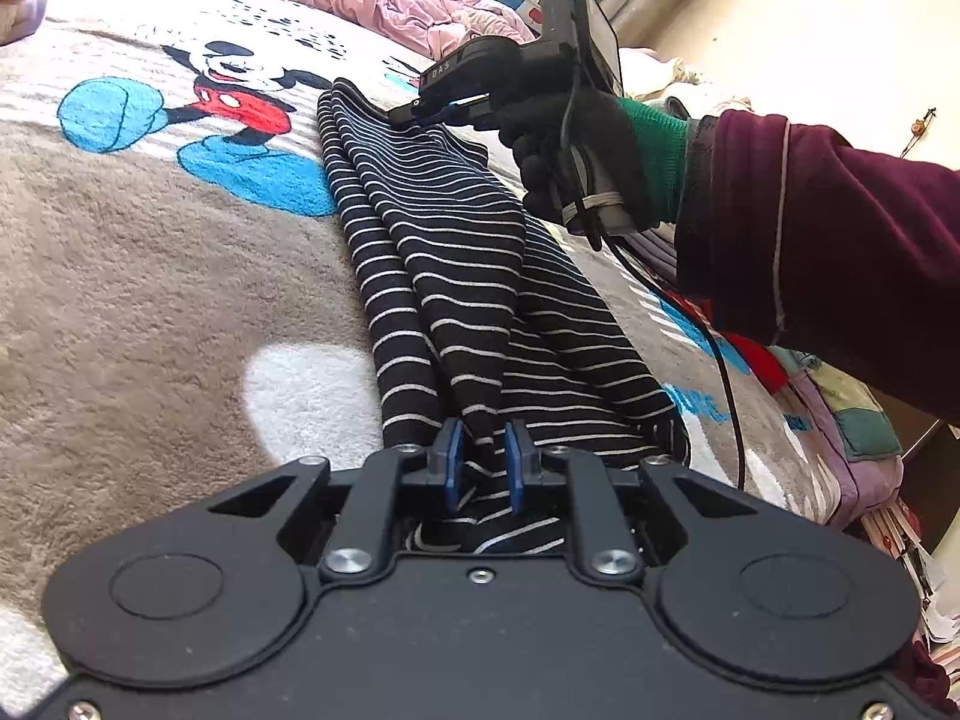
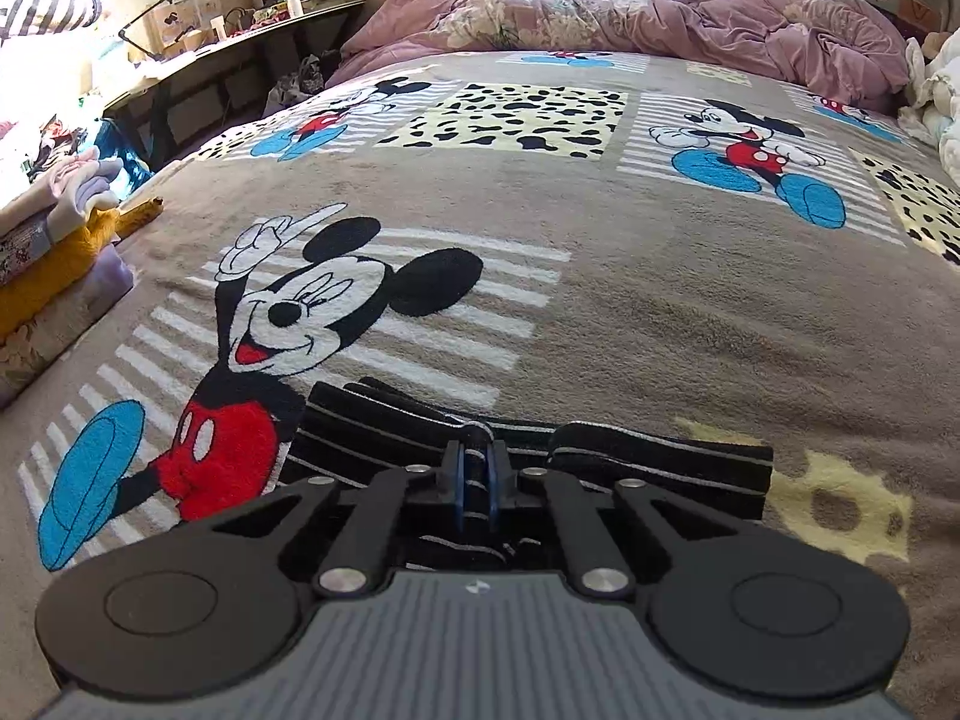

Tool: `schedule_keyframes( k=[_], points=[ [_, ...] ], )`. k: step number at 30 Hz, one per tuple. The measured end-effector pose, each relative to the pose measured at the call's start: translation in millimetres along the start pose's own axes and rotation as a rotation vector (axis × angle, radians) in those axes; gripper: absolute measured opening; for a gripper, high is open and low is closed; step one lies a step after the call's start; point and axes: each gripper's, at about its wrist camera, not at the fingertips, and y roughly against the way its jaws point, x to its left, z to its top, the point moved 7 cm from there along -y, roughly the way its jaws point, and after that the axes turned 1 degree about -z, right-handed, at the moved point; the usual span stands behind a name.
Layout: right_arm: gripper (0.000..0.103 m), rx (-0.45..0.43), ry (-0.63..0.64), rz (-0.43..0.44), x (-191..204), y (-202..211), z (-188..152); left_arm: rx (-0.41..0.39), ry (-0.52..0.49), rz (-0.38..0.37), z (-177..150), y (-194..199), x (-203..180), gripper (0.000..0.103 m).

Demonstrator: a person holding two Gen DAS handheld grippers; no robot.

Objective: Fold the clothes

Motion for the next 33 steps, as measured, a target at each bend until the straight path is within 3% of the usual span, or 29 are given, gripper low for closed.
schedule_keyframes(
  k=[5,11,22,24,25,26,27,29,33],
  points=[
    [0.008,-0.055,-0.021,0.022,-0.6,13.7,8.4,-0.002,0.029,-0.013,-0.1,2.5,2.4,0.006],
    [0.007,-0.112,-0.05,0.043,-3.3,25.3,16.4,-0.011,0.207,-0.092,1.5,7.4,20.7,0.005],
    [0.007,-0.121,-0.118,0.046,-15.6,7.4,7.7,-0.018,0.484,-0.184,-1.7,15.7,52.3,0.005],
    [0.011,-0.053,-0.058,-0.021,-14.2,-5.7,0.8,-0.012,0.485,-0.179,-1.6,16.3,53.5,0.005],
    [0.024,0.008,0.002,-0.079,-12.1,-13.9,-5.1,-0.009,0.485,-0.176,-1.9,16.2,53.8,0.005],
    [0.029,0.03,0.051,-0.108,-8.5,-16.4,-9.2,-0.006,0.485,-0.172,-2.1,16.2,54.0,0.005],
    [0.03,0.013,0.087,-0.112,-3.9,-12.7,-9.7,-0.007,0.486,-0.17,-1.7,16.4,54.5,0.005],
    [0.041,-0.046,0.12,-0.121,3.0,1.8,-5.5,-0.027,0.499,-0.171,3.1,18.2,56.5,0.005],
    [0.042,-0.104,0.148,-0.087,13.4,31.1,-1.6,-0.04,0.506,-0.165,5.7,21.9,60.5,0.005]
  ],
)
